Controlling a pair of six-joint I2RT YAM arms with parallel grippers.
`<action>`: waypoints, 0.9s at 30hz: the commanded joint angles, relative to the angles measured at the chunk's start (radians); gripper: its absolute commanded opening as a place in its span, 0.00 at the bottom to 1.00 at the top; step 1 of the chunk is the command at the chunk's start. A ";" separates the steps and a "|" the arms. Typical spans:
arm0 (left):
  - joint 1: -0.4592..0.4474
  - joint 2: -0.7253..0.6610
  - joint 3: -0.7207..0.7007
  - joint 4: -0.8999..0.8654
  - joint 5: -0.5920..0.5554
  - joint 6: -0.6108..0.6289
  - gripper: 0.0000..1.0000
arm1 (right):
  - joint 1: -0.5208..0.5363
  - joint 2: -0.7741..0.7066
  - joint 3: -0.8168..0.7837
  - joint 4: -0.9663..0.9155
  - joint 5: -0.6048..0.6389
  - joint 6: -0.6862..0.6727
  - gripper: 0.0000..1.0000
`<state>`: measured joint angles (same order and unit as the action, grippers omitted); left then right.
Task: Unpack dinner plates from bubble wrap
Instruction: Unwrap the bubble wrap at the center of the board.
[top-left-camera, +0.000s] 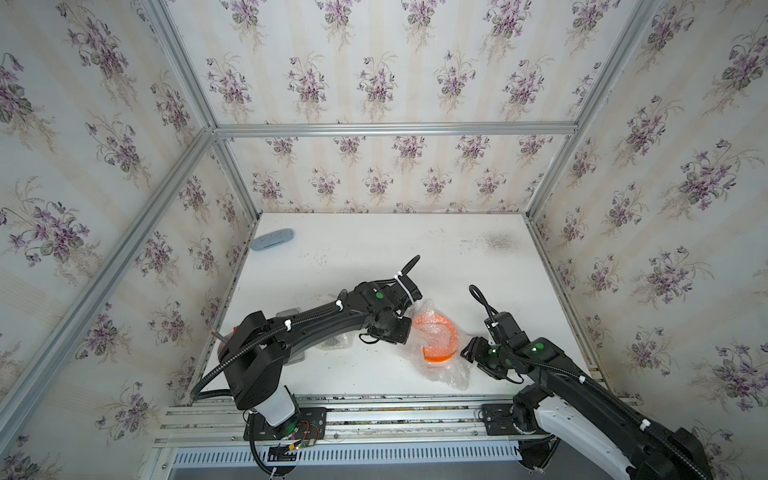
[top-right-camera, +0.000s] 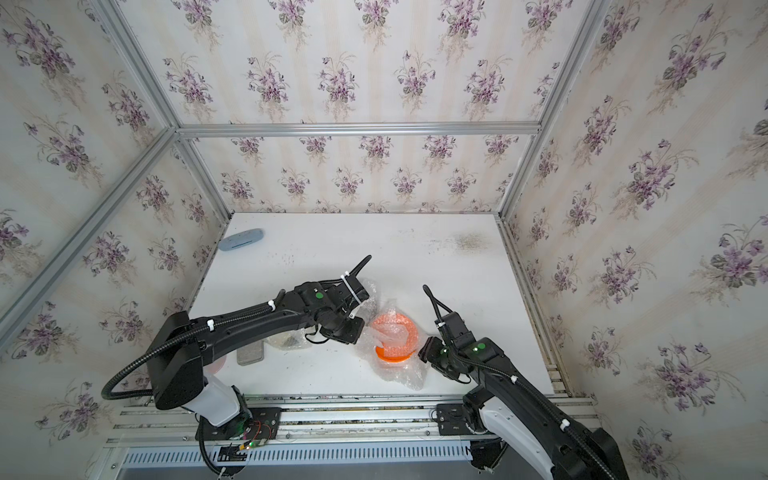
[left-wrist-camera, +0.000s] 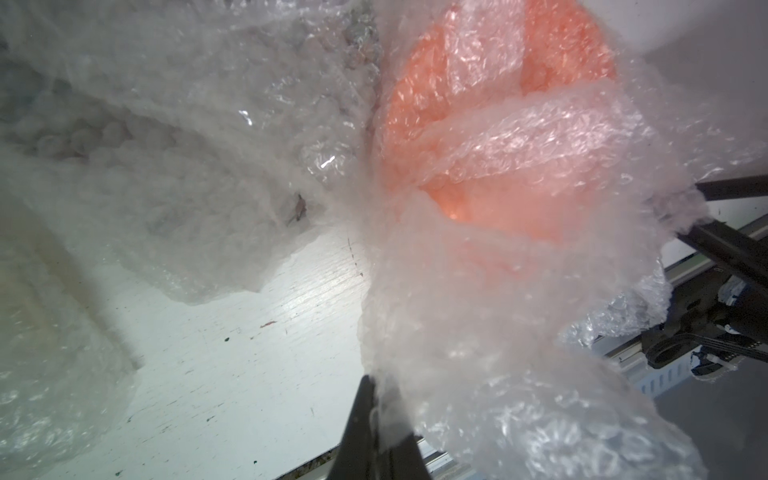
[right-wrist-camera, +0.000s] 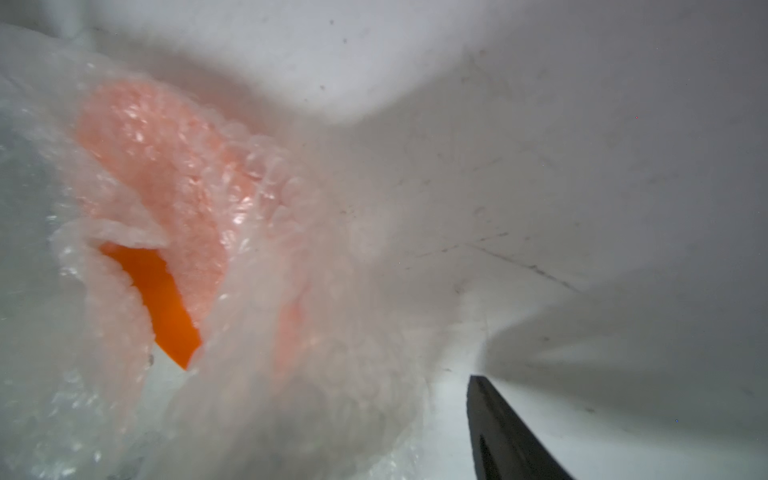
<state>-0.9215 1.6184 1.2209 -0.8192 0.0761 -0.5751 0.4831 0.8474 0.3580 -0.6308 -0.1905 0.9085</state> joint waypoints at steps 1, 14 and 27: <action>0.007 -0.019 -0.028 0.016 -0.022 -0.028 0.06 | -0.002 0.050 -0.017 0.032 0.038 -0.021 0.63; 0.045 -0.092 -0.090 0.118 0.096 -0.006 0.50 | -0.008 0.047 0.103 0.003 0.063 -0.062 0.63; -0.068 0.048 0.256 -0.135 0.038 0.162 0.99 | -0.007 -0.049 0.145 0.007 -0.020 -0.061 0.61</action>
<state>-0.9699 1.6253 1.4223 -0.8387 0.1440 -0.4831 0.4767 0.7959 0.4854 -0.6060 -0.2085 0.8635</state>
